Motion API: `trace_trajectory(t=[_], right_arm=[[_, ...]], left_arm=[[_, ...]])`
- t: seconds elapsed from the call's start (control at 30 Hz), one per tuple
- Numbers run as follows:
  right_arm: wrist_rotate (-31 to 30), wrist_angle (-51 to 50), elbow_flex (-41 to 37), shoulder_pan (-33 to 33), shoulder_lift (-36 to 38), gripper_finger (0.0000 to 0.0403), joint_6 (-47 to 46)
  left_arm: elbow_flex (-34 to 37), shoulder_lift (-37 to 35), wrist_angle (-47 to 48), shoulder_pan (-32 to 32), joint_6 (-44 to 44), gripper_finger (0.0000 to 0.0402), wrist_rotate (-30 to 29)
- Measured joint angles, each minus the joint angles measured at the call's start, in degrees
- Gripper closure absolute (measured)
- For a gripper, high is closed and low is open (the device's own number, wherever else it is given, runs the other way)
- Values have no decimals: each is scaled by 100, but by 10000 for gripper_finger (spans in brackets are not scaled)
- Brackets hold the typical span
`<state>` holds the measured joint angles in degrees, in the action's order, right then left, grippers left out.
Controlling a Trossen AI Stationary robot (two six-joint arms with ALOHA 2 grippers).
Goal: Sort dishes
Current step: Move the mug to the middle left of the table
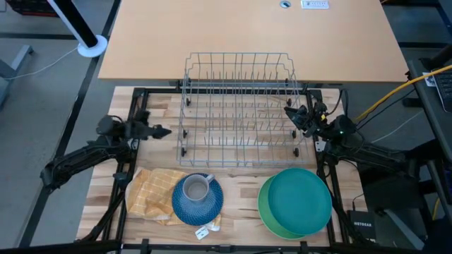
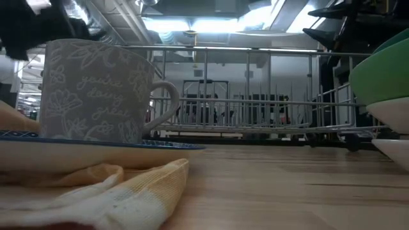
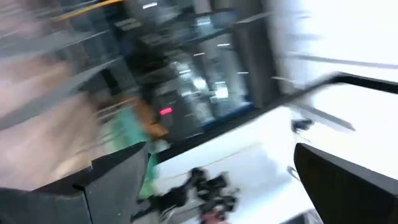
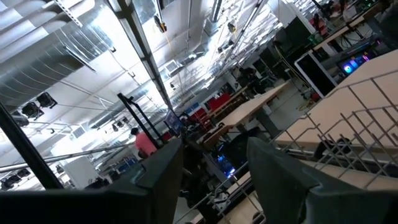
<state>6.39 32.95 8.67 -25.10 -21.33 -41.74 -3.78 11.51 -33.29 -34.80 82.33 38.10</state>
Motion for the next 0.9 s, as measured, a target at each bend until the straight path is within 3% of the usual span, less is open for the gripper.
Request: trace_trajectory(t=[0.27,0.53,0.7,0.9], right_arm=[[15,2,0,0,6,220,0],[74,22,0,2,6,219,-338],[165,144,0,2,6,219,-441],[164,434,0,2,7,220,-495]], left_arm=[[-972,0,192,1,-336,13,-1],[-1137,102,447,171,-479,13,-370],[-1177,435,458,854,-427,13,-381],[-1820,1237,443,2047,-868,13,-532]])
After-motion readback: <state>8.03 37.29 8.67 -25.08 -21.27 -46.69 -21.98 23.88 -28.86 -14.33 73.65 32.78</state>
